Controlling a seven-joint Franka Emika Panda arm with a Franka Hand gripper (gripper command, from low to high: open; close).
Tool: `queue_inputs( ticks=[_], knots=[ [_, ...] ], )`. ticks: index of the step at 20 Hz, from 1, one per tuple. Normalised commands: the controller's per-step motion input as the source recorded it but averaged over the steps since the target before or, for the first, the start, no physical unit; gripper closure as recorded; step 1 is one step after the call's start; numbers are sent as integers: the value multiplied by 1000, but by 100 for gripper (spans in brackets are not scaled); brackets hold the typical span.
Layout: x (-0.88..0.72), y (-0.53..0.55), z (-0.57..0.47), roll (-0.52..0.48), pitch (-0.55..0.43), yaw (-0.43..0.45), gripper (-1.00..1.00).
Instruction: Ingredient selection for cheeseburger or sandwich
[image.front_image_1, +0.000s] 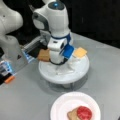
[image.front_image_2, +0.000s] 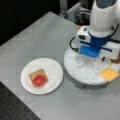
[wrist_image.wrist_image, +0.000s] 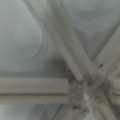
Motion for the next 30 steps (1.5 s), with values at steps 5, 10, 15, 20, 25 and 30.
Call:
queue_inputs(
  ticks=[5, 10, 15, 20, 25, 30],
  knots=[
    [-291, 84, 107, 128, -97, -240, -100],
    [-210, 134, 66, 141, -80, -208, -100],
    [-88, 104, -115, 155, -75, -163, -100],
    [35, 64, -247, 178, -68, -151, -100],
    [9, -66, -237, 189, -34, -199, -100],
    [-169, -177, -306, 179, 12, -198, -100]
  ],
)
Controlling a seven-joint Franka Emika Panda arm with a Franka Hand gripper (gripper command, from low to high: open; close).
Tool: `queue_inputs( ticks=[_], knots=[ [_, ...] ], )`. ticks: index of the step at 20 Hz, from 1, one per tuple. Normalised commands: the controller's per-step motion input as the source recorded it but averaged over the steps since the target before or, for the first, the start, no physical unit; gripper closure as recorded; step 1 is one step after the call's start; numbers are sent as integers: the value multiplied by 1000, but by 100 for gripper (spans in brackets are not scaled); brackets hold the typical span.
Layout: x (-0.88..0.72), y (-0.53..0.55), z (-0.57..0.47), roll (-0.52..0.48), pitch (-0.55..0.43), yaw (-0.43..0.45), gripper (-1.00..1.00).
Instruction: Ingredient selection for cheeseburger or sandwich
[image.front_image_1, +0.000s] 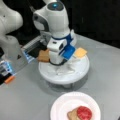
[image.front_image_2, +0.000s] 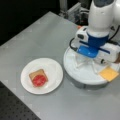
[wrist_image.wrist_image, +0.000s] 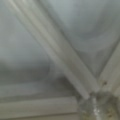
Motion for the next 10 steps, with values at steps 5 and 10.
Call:
queue_inputs(
  ticks=[5, 10],
  knots=[
    [-217, -85, -328, 166, 13, -146, -100],
    [-203, 5, -332, 160, 35, -155, -100]
  ],
)
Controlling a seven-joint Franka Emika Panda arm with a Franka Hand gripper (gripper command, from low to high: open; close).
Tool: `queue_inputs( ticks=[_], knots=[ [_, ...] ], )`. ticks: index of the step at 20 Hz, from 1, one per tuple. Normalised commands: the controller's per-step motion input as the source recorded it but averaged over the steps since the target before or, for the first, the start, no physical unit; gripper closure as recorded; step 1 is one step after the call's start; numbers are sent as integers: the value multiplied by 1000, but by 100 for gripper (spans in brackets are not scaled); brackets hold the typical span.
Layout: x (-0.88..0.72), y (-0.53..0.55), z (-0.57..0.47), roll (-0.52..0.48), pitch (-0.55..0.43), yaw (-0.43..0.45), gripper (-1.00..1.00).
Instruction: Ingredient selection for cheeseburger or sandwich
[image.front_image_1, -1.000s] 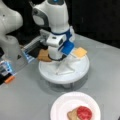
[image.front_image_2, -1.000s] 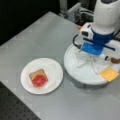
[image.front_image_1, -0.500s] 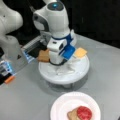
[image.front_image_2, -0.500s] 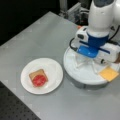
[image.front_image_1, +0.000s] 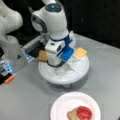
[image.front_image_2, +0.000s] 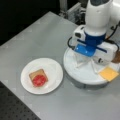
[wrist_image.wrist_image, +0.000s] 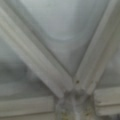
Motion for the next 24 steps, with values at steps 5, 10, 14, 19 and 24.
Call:
queue_inputs(
  ticks=[5, 10, 14, 19, 24],
  knots=[
    [-203, 153, -285, 161, 47, -217, -100],
    [-343, -34, -250, 183, 43, -330, -100],
    [-387, -178, -326, 150, -34, -347, -100],
    [-418, -74, -299, 127, -48, -239, -100],
    [-300, 56, -222, 125, -91, -199, -100]
  ],
)
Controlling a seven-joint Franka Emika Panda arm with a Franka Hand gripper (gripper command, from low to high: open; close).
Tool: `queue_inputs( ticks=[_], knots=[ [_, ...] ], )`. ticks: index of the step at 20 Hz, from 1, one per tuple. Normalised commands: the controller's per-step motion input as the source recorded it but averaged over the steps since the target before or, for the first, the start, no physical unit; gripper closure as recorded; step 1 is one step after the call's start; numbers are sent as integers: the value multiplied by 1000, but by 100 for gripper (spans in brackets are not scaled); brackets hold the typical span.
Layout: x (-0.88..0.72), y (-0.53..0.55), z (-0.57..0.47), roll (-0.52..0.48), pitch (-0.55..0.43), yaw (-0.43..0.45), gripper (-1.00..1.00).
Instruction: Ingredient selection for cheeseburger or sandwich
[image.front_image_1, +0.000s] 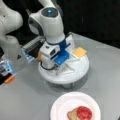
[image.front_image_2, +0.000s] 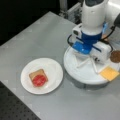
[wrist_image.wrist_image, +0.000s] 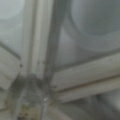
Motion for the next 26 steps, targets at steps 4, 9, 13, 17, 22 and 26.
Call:
queue_inputs(
  ticks=[4, 9, 13, 17, 22, 26],
  knots=[
    [-384, -234, -231, 92, -109, -200, -100],
    [-524, -567, -259, 83, -128, -149, -100],
    [-479, -481, -338, 123, -129, 102, -100],
    [-416, -496, -432, 246, -176, 351, -100],
    [-292, -476, -610, 268, -172, 416, -100],
    [-153, -386, -752, 218, -139, 338, -100]
  ],
)
